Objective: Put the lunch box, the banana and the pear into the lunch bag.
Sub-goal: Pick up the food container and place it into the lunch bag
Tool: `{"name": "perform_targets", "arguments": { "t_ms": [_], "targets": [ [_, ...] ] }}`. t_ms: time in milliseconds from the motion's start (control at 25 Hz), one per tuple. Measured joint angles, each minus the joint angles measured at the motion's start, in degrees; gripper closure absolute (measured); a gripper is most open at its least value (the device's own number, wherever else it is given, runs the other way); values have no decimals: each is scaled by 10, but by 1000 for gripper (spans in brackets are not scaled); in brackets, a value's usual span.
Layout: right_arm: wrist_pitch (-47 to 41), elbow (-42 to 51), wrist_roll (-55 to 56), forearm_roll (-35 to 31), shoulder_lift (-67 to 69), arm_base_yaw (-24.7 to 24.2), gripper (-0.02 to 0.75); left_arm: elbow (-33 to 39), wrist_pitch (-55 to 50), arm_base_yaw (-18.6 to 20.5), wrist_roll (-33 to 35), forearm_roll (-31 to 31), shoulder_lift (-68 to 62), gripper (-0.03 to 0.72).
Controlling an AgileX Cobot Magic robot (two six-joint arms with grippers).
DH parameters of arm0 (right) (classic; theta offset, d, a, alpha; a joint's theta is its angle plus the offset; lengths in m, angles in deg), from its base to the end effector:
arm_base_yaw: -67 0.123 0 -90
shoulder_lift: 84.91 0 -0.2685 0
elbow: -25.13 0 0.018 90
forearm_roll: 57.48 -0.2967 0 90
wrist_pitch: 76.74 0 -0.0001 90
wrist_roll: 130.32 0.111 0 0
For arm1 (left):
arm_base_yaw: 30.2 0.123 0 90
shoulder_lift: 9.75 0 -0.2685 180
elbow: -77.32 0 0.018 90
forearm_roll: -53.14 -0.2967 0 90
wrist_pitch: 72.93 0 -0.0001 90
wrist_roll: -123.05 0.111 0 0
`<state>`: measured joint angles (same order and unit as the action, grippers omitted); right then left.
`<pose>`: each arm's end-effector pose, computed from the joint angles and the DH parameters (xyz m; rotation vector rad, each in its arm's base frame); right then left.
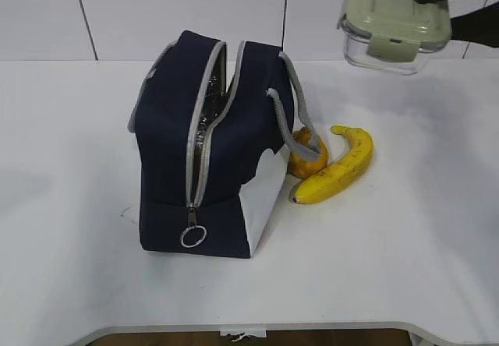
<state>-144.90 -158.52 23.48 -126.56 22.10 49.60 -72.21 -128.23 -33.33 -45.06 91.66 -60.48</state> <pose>0.4133 -0.0286 0.2834 0.2927 2.2574 1.2998 0.1904 -0.0674 0.3331 0.1058 2.2515 -0.7526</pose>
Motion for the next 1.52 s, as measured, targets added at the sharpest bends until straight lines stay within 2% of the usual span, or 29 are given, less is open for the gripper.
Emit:
{"name": "perform_targets", "arguments": {
  "t_ms": [280,480,800,1040,1280,1360,1440,1520],
  "targets": [
    [-2,0,0,-11,0,69,363,-62,-53,0,42,17,-158,339],
    [-2,0,0,-15,0,103,363,-100,-51,0,105,77,-244,335],
    [-1,0,-2,-80,0,145,363,-167,-40,-3,162,133,-344,332],
    [29,0,-4,-81,0,181,363,-181,16,-61,178,125,-384,248],
    [68,0,-6,-82,0,206,363,-181,73,-113,180,118,-431,227],
    [76,0,-7,-75,0,211,363,-185,84,-119,181,115,-451,229],
    [79,1,-7,-73,0,213,363,-192,84,-124,183,114,-467,263],
    [81,1,-8,-72,4,215,363,-201,84,-126,186,111,-477,374]
  ]
}}
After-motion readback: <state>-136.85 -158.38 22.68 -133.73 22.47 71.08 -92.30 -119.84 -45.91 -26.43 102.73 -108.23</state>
